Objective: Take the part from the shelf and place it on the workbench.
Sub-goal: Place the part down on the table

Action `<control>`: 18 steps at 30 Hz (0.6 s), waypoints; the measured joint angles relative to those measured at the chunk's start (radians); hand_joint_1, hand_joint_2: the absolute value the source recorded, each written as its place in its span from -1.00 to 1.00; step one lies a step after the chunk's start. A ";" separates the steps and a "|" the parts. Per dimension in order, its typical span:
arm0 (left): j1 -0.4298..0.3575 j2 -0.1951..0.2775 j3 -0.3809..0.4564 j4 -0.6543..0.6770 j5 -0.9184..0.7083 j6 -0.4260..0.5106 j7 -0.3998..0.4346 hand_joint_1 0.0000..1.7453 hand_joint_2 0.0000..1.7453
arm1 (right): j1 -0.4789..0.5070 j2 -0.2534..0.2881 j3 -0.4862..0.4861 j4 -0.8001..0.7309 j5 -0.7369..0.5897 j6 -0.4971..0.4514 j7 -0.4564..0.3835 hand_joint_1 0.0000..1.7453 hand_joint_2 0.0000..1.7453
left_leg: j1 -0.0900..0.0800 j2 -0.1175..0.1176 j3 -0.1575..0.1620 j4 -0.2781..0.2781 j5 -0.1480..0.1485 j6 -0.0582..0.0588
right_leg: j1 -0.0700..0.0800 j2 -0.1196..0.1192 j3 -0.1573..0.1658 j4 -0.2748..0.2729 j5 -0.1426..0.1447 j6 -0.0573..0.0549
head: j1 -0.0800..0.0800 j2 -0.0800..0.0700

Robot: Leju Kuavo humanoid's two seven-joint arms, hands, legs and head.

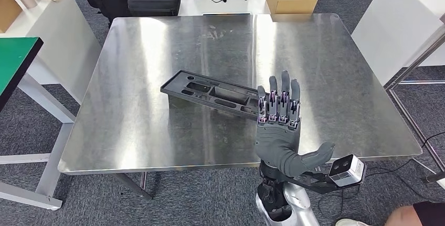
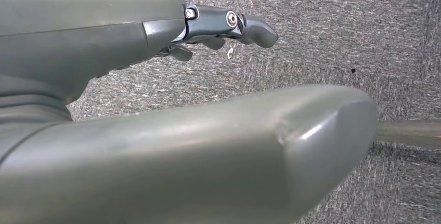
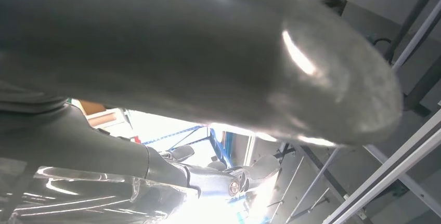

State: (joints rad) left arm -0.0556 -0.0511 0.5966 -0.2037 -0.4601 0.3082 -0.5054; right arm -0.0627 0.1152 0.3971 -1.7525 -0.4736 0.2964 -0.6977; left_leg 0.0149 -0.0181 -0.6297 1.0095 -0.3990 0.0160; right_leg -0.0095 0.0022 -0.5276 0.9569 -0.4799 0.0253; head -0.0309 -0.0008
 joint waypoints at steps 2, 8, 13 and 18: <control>0.000 0.000 0.000 0.000 0.000 0.000 0.000 -1.00 -1.00 | 0.000 0.000 0.000 0.000 0.000 0.000 0.000 -1.00 -1.00 | 0.000 0.000 0.000 0.000 0.000 0.000 | 0.000 0.000 0.000 0.000 0.000 0.000 | 0.000 0.000; -0.004 0.000 0.000 0.000 -0.011 -0.025 -0.001 -1.00 -1.00 | 0.017 -0.001 -0.021 -0.003 0.017 -0.047 0.012 -1.00 -1.00 | -0.002 -0.001 0.002 0.001 -0.003 0.002 | -0.003 -0.001 0.002 -0.001 0.000 0.001 | 0.000 0.000; -0.017 0.000 -0.001 0.000 -0.021 -0.043 0.006 -1.00 -1.00 | 0.056 -0.008 -0.094 -0.008 0.027 -0.057 0.022 -1.00 -1.00 | -0.009 -0.001 0.003 0.002 -0.006 0.008 | -0.010 0.001 0.014 -0.001 -0.001 0.007 | 0.000 0.000; -0.024 0.000 0.000 -0.001 -0.021 -0.049 0.006 -1.00 -1.00 | 0.065 -0.006 -0.118 -0.010 0.048 -0.046 0.029 -1.00 -1.00 | -0.016 0.000 0.005 0.008 -0.012 0.023 | -0.016 0.003 0.018 -0.003 -0.002 0.018 | 0.000 0.000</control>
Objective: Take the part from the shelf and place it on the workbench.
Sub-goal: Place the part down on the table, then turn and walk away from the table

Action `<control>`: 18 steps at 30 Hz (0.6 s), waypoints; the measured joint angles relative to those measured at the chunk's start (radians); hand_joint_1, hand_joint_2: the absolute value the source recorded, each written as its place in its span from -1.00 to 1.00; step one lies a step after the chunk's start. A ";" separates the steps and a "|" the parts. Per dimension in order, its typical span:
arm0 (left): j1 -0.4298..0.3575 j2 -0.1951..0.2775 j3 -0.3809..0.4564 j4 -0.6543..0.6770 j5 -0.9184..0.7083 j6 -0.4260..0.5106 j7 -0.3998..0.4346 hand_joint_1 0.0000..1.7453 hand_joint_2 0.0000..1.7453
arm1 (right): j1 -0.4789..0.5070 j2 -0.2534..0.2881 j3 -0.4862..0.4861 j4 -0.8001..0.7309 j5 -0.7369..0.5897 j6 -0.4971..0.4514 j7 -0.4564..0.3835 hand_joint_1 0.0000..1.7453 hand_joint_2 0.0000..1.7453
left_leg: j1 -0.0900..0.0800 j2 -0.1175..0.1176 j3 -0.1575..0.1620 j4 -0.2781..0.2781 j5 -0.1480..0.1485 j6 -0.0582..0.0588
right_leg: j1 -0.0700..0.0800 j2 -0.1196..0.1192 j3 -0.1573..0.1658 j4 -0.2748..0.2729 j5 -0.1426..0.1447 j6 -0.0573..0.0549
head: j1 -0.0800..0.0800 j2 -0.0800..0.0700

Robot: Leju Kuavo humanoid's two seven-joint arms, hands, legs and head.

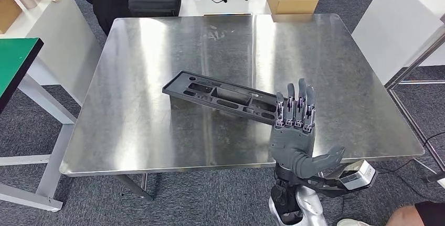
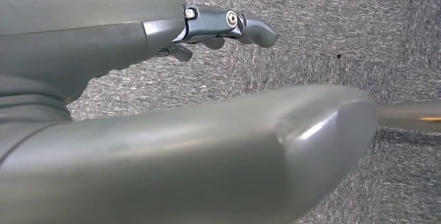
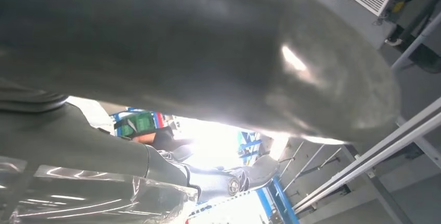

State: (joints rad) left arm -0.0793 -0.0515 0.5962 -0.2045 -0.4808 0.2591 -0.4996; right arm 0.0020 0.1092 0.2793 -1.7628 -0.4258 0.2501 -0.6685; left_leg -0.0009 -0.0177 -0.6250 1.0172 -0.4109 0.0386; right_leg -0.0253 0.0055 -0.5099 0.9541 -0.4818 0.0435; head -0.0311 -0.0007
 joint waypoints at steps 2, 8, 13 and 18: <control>-0.002 -0.001 0.000 0.000 0.000 -0.001 -0.001 -1.00 -1.00 | 0.000 0.003 -0.006 -0.004 0.004 0.003 0.004 -1.00 -1.00 | 0.004 0.004 0.006 -0.012 0.008 0.012 | 0.000 -0.001 -0.005 0.013 -0.010 0.005 | 0.000 0.000; -0.008 -0.003 0.000 0.000 0.000 -0.002 -0.002 -1.00 -1.00 | 0.005 0.005 -0.024 -0.006 0.008 0.010 0.008 -1.00 -1.00 | 0.008 0.012 0.004 -0.026 0.022 0.024 | -0.001 -0.002 -0.140 0.297 -0.130 -0.002 | 0.002 0.000; -0.008 -0.006 0.000 0.000 0.001 -0.002 -0.004 -1.00 -1.00 | 0.005 0.007 -0.030 -0.006 0.010 0.016 0.010 -1.00 -1.00 | 0.007 0.011 -0.006 -0.019 0.036 0.000 | -0.002 -0.004 0.006 0.035 -0.023 0.018 | 0.002 0.000; -0.008 -0.006 0.000 0.000 0.002 -0.001 -0.007 -1.00 -1.00 | 0.004 0.014 -0.033 -0.006 0.013 0.026 0.014 -1.00 -1.00 | 0.016 0.012 -0.027 0.015 0.013 -0.027 | -0.004 0.001 -0.009 0.024 0.002 -0.038 | 0.001 0.000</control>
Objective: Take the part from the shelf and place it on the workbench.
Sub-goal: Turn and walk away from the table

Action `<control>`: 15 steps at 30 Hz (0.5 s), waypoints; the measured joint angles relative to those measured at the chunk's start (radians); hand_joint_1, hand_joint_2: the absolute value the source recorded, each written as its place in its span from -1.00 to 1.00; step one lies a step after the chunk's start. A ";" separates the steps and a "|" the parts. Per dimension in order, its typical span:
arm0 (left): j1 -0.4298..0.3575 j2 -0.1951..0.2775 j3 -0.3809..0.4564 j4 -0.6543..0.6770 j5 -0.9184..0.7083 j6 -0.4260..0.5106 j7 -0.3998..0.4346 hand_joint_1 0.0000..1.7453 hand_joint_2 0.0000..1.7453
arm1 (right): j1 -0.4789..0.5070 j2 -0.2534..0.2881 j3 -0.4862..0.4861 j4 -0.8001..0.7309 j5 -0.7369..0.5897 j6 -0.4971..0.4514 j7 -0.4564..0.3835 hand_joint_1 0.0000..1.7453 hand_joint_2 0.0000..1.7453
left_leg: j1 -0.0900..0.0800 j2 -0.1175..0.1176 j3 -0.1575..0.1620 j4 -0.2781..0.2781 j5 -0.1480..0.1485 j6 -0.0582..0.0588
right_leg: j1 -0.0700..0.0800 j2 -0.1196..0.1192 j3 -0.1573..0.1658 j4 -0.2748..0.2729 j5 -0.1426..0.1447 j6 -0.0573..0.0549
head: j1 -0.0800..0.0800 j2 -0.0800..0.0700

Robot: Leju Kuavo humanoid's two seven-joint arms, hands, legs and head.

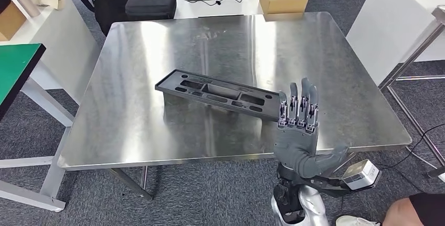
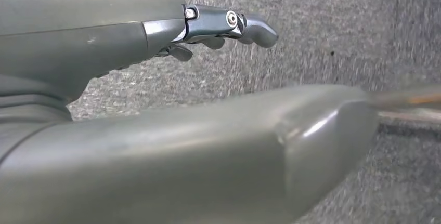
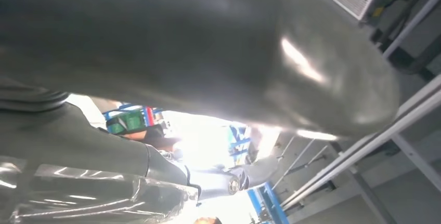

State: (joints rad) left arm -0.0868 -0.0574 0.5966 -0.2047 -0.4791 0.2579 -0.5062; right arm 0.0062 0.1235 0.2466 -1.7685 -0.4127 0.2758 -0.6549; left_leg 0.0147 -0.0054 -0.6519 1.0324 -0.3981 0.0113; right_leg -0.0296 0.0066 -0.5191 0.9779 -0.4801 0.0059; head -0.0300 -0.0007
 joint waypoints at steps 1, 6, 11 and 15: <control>0.000 0.000 0.000 0.000 0.000 0.000 0.000 -1.00 -1.00 | 0.000 0.003 0.000 0.000 0.000 0.002 0.000 -1.00 -1.00 | 0.004 0.001 -0.014 0.038 -0.039 -0.005 | -0.001 -0.001 -0.006 -0.001 0.009 -0.012 | 0.000 0.000; 0.000 0.000 0.000 0.000 0.000 0.002 0.000 -1.00 -1.00 | 0.001 0.008 -0.004 0.004 0.003 0.009 0.002 -1.00 -1.00 | 0.006 0.002 -0.040 0.241 -0.175 -0.015 | 0.016 -0.003 -0.049 0.003 0.045 -0.030 | 0.000 0.000; -0.004 0.002 0.000 -0.001 -0.002 0.002 -0.001 -1.00 -1.00 | -0.002 0.011 -0.008 0.006 0.005 0.014 0.003 -1.00 -1.00 | -0.008 0.001 0.149 -0.018 -0.106 0.024 | 0.025 -0.004 -0.065 0.002 0.070 -0.012 | 0.001 0.000; -0.006 0.004 0.000 -0.002 -0.002 0.002 -0.001 -1.00 -1.00 | -0.005 0.014 -0.012 0.006 0.006 0.017 0.004 -1.00 -1.00 | -0.013 0.008 0.140 -0.054 -0.067 0.048 | 0.027 -0.007 -0.079 0.006 0.074 0.008 | 0.001 0.000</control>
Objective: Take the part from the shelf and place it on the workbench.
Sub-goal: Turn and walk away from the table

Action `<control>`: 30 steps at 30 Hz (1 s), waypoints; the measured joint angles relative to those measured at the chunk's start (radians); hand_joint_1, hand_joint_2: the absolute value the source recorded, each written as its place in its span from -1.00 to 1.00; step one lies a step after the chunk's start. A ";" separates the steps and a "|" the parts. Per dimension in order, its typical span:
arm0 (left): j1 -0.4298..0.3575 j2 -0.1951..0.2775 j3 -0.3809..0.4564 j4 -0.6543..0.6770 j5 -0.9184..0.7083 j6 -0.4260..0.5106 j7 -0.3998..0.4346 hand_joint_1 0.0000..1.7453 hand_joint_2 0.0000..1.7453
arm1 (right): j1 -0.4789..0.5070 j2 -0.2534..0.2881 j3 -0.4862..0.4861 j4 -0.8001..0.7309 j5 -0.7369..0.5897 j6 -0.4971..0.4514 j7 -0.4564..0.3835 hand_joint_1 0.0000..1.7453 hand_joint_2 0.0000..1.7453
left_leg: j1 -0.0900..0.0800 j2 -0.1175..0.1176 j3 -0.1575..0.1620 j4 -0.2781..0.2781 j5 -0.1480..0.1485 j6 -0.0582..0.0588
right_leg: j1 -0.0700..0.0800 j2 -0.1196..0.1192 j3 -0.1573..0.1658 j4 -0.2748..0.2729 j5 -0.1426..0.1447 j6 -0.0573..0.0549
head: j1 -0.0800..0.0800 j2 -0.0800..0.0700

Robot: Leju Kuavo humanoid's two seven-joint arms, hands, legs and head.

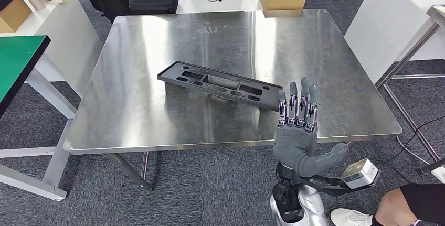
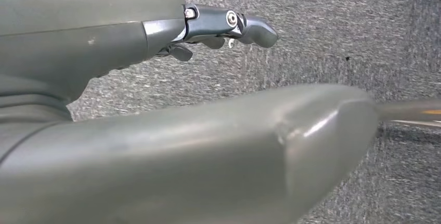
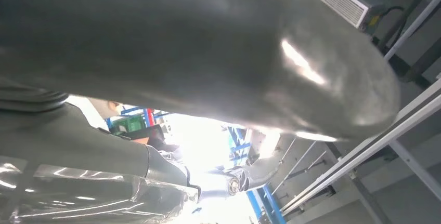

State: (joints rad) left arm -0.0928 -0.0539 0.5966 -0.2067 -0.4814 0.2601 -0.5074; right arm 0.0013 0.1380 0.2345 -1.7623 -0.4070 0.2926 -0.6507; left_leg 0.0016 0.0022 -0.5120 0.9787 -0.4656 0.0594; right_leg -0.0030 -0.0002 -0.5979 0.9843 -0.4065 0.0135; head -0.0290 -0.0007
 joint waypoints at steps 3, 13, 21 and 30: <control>-0.003 -0.002 0.000 0.000 -0.002 -0.001 0.000 -1.00 -1.00 | -0.004 0.000 -0.005 0.000 0.001 0.001 0.006 -1.00 -1.00 | 0.006 0.005 -0.029 -0.019 0.042 0.010 | -0.005 0.001 -0.065 0.149 -0.111 -0.011 | 0.002 0.000; 0.000 -0.004 0.000 -0.001 -0.007 -0.001 0.000 -1.00 -1.00 | -0.004 -0.002 -0.012 0.002 0.003 -0.004 0.014 -1.00 -1.00 | 0.013 0.007 -0.146 0.014 0.131 -0.045 | -0.027 0.007 0.120 -0.011 -0.115 0.031 | 0.003 0.000; 0.008 -0.003 0.000 0.001 -0.007 0.000 -0.003 -1.00 -1.00 | 0.006 0.005 -0.016 0.002 0.006 -0.011 0.019 -1.00 -1.00 | 0.029 0.003 -0.208 0.308 -0.091 -0.065 | -0.020 0.000 0.039 -0.004 -0.036 -0.031 | 0.000 0.000; 0.004 0.002 0.000 -0.002 -0.008 0.000 -0.005 -1.00 -1.00 | 0.007 0.011 -0.022 0.002 0.008 -0.015 0.022 -1.00 -1.00 | 0.006 -0.001 0.017 0.000 -0.009 -0.011 | -0.012 -0.002 -0.008 -0.008 0.026 0.011 | -0.001 0.000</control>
State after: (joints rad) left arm -0.0889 -0.0518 0.5970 -0.2083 -0.4895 0.2605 -0.5119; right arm 0.0082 0.1492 0.2124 -1.7606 -0.3986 0.2778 -0.6288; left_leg 0.0071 0.0008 -0.4950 0.9787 -0.4749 0.0480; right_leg -0.0151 -0.0022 -0.6056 0.9761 -0.3808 0.0249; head -0.0300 -0.0007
